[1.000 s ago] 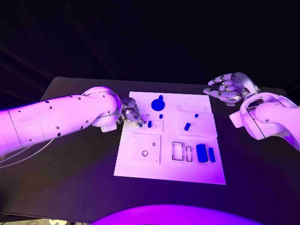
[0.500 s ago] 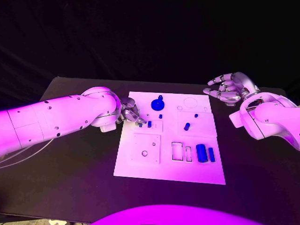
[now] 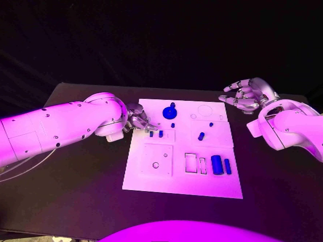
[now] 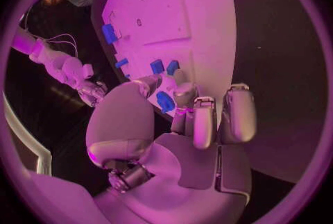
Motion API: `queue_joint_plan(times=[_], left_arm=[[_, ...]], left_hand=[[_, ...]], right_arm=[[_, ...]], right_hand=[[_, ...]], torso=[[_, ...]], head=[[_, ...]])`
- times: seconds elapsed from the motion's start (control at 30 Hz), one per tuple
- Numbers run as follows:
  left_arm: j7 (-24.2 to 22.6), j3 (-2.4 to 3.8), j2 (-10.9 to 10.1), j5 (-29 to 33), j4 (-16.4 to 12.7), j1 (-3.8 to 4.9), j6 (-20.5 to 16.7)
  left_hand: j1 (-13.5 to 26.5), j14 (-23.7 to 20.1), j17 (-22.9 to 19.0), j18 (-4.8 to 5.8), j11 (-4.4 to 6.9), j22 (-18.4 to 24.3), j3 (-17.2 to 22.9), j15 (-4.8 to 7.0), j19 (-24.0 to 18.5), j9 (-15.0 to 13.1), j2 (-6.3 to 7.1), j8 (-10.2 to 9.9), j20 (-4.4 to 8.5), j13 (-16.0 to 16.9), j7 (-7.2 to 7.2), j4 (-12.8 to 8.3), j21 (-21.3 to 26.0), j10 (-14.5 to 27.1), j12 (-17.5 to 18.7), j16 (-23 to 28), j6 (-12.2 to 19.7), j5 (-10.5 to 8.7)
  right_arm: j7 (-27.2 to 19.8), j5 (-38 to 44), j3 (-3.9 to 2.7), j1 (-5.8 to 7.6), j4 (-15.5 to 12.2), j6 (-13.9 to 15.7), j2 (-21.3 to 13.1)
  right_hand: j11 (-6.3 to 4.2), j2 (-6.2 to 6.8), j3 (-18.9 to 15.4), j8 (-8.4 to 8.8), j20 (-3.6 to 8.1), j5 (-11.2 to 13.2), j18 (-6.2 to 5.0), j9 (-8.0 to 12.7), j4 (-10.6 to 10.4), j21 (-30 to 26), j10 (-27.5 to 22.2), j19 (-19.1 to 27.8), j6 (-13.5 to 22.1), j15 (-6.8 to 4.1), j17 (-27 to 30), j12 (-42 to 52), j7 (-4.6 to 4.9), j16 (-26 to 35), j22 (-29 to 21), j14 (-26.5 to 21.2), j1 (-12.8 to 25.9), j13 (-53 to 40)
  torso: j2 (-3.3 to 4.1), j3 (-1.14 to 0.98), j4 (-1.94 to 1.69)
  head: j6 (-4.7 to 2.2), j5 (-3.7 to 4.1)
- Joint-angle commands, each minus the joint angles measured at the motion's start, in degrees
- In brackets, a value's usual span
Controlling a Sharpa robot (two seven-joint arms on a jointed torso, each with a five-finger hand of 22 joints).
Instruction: Assemble the parts on the task board
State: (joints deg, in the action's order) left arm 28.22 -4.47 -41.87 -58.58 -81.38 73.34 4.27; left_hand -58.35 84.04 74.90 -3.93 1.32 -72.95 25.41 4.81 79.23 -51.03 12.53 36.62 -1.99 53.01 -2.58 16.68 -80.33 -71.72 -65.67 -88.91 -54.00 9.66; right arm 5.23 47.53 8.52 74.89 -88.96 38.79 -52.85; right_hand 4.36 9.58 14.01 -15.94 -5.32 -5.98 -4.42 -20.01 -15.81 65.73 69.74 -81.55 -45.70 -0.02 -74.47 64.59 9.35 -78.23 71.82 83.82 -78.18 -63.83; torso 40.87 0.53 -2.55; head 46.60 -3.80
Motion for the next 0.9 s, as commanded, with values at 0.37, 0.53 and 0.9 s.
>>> queue_joint_plan(times=[0.37, 0.53, 0.9], left_arm=[[-10.9, 1.81, -1.3, 7.3, -1.7, 0.01, -10.3], [-18.8, 1.9, -1.3, 7.4, -2.1, 0.0, -14.7], [-33.4, 0.92, 1.9, -7.9, -0.7, -2.29, -21.7]], left_hand=[[-4.0, 1.9, 6.2, -2.42, -3.82, 10.4, -4.3, -3.64, -7.5, 2.3, -2.68, -4.4, -2.6, -14.3, -4.14, 0.0, 7.3, 14.2, 10.6, 5.1, 9.0, 0.5], [-14.4, -9.0, -9.3, -6.18, -7.28, 30.1, -2.9, -6.57, -21.9, 6.1, -2.58, -7.0, -5.21, -19.4, -7.47, -0.7, 23.4, 23.1, 17.1, 17.5, 14.7, 0.66], [-26.3, -21.9, -27.5, -6.59, -8.07, 35.4, 3.0, -7.41, -23.9, 18.4, 1.46, -12.2, -6.18, -34.0, -7.49, -3.6, 30.6, 25.0, 31.3, 30.2, 12.9, 0.29]], right_arm=[[-1.3, 0.3, -0.01, -0.04, 0.3, -0.9, 0.2], [-1.4, 0.3, 0.0, -0.04, 0.3, -0.9, 0.2], [-1.4, 0.3, 0.0, -0.05, 0.4, -1.0, 0.2]], right_hand=[[-0.1, 0.0, -0.1, -0.25, 0.06, -0.1, -0.69, 0.1, -0.3, -0.2, -0.4, -0.5, 0.4, -0.4, 0.0, 0.0, -0.05, 0.2, 0.0, 2.1, 0.7, 0.1], [-0.1, 0.0, -0.1, -0.26, 0.06, -0.1, -0.71, 0.1, -0.3, -0.3, -0.5, -0.5, 0.4, -0.4, 0.0, -0.1, -0.05, 0.2, -0.1, 2.1, 0.7, 0.2], [-0.11, -0.01, -0.1, -0.28, 0.06, -0.1, -0.7, 0.1, -0.3, -0.3, -0.5, -0.5, 0.4, -0.4, 0.0, -0.1, -0.05, 0.3, -0.1, 2.1, 0.7, 0.3]], torso=[[-0.04, -0.08, 0.01], [-0.06, -0.08, -0.09], [0.02, 0.06, 0.02]], head=[[-0.34, 0.23], [-0.76, 0.61], [-1.63, 1.44]])
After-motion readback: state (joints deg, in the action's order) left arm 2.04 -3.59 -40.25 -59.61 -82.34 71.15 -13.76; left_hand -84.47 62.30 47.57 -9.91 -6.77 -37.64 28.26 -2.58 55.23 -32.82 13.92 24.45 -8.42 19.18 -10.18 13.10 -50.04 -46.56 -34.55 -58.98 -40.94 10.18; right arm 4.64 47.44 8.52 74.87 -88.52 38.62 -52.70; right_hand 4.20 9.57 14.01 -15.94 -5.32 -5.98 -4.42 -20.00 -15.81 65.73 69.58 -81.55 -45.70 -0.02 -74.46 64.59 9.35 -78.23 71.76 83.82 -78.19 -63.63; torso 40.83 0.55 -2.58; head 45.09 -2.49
